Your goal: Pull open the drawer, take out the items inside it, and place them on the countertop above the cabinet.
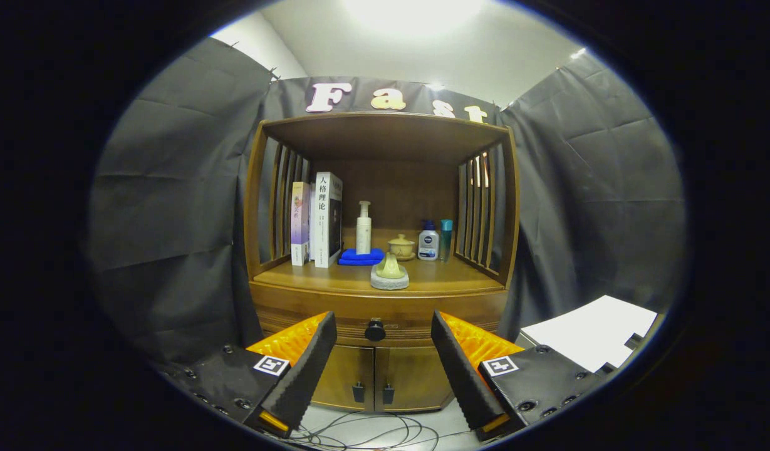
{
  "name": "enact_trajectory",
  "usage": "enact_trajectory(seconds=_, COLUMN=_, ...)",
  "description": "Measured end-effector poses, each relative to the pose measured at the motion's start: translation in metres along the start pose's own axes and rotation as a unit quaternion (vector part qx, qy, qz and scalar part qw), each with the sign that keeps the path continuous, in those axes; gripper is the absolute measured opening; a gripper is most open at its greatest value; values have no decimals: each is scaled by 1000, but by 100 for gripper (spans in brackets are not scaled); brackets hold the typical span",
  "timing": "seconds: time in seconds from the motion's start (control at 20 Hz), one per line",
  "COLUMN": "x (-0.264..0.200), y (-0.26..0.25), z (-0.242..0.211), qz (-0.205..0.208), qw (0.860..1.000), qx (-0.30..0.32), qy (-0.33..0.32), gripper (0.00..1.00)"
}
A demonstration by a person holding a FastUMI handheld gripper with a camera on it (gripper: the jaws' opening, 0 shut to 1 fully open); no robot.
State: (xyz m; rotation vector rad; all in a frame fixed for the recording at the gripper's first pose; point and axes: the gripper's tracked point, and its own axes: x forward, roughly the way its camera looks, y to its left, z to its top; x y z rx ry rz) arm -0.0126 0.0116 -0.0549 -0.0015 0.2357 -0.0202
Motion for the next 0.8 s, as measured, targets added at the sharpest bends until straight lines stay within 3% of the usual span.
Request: enact_trajectory(seconds=0.8, x=-13, y=18, z=14, qz=35, qw=999, qx=-3, qy=-30, gripper=96)
